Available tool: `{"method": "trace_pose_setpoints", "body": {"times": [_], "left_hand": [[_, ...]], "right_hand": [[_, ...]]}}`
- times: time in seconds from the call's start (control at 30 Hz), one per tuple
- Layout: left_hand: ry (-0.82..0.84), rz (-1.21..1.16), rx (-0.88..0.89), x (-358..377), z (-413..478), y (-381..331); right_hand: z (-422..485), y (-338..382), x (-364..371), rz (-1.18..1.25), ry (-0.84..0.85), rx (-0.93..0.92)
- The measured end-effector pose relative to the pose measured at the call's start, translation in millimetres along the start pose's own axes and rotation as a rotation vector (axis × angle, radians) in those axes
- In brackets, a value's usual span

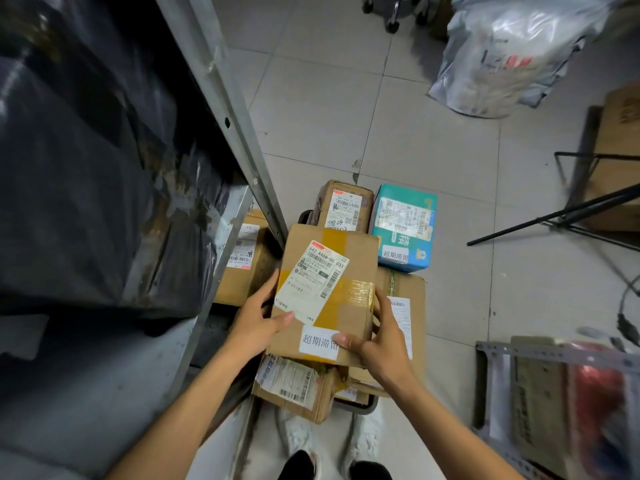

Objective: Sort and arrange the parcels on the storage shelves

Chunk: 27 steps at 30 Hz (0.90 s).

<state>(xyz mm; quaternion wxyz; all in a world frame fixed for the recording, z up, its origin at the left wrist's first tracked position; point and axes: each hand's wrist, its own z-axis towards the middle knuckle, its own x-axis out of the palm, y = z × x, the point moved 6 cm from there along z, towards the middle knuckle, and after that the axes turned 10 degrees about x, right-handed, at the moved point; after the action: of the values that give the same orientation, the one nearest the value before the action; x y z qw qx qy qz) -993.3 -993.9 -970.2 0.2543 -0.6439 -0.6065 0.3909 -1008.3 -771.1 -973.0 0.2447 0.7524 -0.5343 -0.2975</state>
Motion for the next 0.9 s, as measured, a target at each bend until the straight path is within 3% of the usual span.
{"method": "trace_pose_setpoints", "body": {"times": [0.27,0.5,0.7,0.9], "left_hand": [[0.025,0.623,0.125,-4.5,-12.2,-53.1],[0.232,1.066,0.172,-12.5,-72.8,-146.2],[0.132,1.175,0.357,-27.8,-121.5,-278.5],[0.138,1.220,0.521,-29.8,-162.7,-380.6]], "right_hand": [[-13.2,38.9,-4.7,-0.418,0.051,0.123],[-80.5,132.8,-42.5,-0.979,0.035,0.036],[-166.3,229.4,-73.5,-1.062,-0.055,-0.122],[-234.6,317.4,-92.3,-1.130,-0.163,-0.325]]}}
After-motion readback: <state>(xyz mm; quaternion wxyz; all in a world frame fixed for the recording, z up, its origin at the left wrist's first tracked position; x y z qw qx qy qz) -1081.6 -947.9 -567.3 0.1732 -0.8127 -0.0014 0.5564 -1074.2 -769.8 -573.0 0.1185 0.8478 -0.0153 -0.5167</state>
